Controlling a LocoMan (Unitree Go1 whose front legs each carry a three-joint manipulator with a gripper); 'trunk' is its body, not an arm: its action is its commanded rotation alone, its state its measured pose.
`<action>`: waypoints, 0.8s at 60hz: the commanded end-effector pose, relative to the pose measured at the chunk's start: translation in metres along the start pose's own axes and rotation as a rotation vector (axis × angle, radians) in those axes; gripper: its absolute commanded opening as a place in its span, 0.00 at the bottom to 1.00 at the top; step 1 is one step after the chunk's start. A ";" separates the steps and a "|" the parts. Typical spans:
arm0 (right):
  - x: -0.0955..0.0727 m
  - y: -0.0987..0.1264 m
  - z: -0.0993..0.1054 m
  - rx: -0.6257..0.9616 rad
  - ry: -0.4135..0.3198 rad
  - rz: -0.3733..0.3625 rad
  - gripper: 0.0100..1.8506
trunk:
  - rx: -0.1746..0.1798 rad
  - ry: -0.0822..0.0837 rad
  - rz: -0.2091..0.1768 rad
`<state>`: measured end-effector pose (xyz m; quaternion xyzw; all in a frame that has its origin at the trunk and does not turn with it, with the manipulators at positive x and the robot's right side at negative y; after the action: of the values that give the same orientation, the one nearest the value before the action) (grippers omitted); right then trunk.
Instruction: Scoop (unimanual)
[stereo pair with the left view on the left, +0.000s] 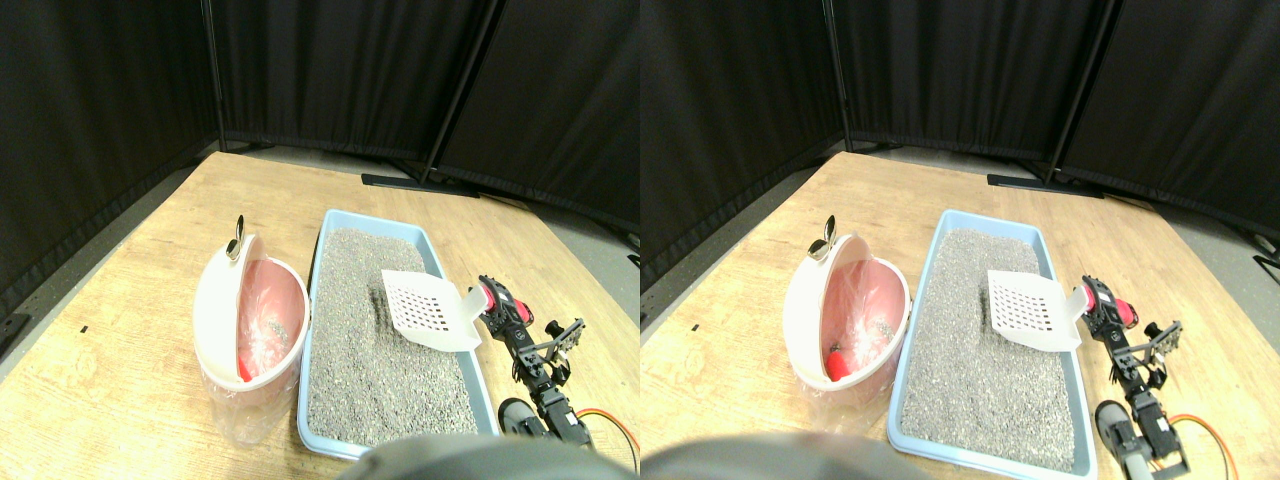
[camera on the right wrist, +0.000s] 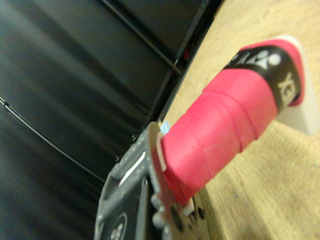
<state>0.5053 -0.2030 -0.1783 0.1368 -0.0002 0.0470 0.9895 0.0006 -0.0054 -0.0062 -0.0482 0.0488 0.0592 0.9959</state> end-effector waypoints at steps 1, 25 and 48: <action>0.000 0.004 0.001 0.003 -0.038 0.014 0.02 | -0.026 -0.007 0.004; -0.011 -0.008 -0.013 -0.016 0.144 -0.162 0.47 | -0.022 -0.005 0.008; -0.010 -0.010 -0.001 -0.028 0.272 -0.107 0.86 | -0.021 -0.005 0.005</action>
<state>0.4953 -0.2141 -0.1876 0.1254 0.1566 0.0025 0.9797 0.0000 -0.0038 -0.0057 -0.0510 0.0484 0.0620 0.9956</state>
